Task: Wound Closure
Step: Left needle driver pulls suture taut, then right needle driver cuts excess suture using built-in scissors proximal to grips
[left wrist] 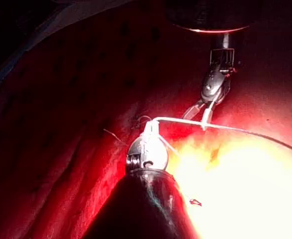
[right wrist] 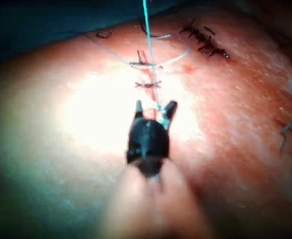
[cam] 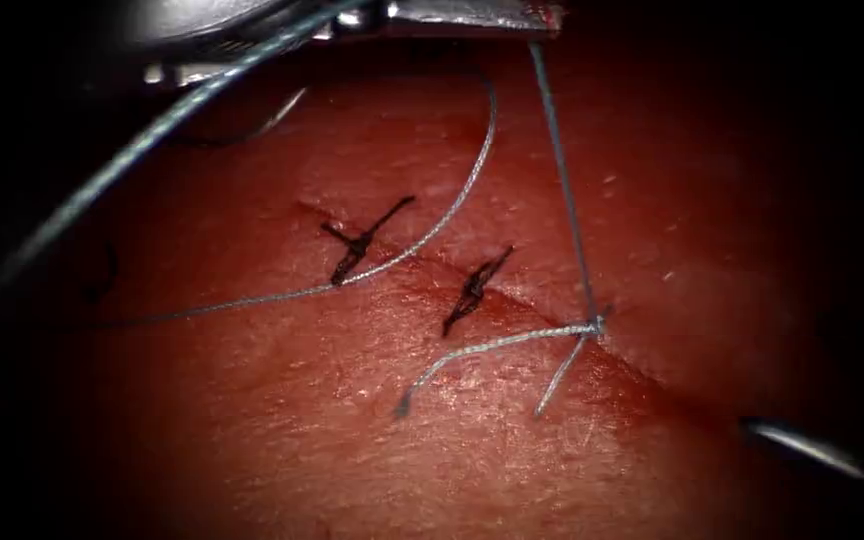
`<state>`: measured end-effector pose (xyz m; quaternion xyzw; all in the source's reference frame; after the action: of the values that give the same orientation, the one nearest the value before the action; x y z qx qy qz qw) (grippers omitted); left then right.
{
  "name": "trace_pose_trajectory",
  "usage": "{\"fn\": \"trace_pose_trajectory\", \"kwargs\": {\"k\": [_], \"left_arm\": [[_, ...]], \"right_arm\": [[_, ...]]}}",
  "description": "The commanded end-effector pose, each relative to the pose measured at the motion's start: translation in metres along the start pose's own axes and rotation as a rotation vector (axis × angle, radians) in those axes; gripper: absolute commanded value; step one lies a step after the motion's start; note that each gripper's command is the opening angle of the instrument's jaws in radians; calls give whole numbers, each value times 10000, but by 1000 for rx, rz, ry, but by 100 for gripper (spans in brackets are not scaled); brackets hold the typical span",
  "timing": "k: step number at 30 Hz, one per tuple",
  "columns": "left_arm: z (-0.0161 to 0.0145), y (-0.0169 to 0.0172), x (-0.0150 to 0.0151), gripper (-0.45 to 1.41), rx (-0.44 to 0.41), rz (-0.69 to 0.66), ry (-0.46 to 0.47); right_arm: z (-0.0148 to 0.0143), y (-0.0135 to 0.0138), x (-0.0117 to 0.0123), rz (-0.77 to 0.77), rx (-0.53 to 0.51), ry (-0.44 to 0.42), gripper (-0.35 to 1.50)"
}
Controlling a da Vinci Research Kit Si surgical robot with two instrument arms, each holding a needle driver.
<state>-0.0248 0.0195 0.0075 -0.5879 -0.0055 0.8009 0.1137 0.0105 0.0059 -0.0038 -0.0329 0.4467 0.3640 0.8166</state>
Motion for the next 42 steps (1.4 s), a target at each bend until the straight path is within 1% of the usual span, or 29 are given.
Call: {"fn": "trace_pose_trajectory", "kwargs": {"k": [1, 2, 3, 4, 5, 6, 8, 10, 11, 13, 16, 23, 25, 28, 32, 33, 38, 39, 42], "left_arm": [[7, -1, -1, -45, 2, 0, -1], [8, -1, -1, -45, 2, 0, -1], [9, 0, -3, -45, 6, 3, -3], [10, 0, -4, -45, 6, 4, -3], [10, 1, -6, -45, 6, 6, -4], [11, 2, -10, -45, 7, 10, -4], [13, 3, -14, -45, 8, 14, -4], [14, 3, -17, -45, 9, 17, -5], [14, 3, -17, -45, 9, 17, -5], [17, 4, -24, -45, 11, 23, -5], [17, 5, -25, -45, 10, 24, -3], [17, 5, -23, -45, 10, 23, -4], [17, 7, -21, -45, 8, 22, -2], [16, 9, -16, -45, 6, 18, -1], [15, 11, -12, -45, 6, 16, -1], [15, 10, -10, -45, 5, 14, 0], [15, 9, -8, -45, 5, 11, 0], [15, 10, -7, -45, 5, 11, 0], [15, 11, -6, -45, 3, 11, 2]], "right_arm": [[19, 10, -9, 15, -12, -4, 119], [26, 14, -11, 27, -11, -2, 119], [41, 20, -16, 49, 5, 11, 123], [48, 21, -18, 53, 5, 13, 125], [55, 21, -20, 68, 10, 13, 130], [70, 20, -26, 75, 2, 18, 135], [82, 17, -28, 73, 2, 18, 136], [95, 13, -26, 73, 9, 21, 136], [95, 13, -26, 73, 9, 21, 136], [113, 2, -18, 75, 23, 20, 135], [126, -6, -14, 73, 35, 21, 133], [140, -11, -20, 66, 38, 5, 131], [147, -12, -23, 63, 34, -1, 131], [165, -16, -33, 54, 29, 2, 130], [173, -14, -42, 46, 24, 6, 128], [174, -13, -44, 44, 24, 7, 123], [177, -13, -49, 40, 21, 10, 118], [179, -13, -53, 36, 19, 12, 111], [181, -13, -56, 34, 18, 13, 106]]}}
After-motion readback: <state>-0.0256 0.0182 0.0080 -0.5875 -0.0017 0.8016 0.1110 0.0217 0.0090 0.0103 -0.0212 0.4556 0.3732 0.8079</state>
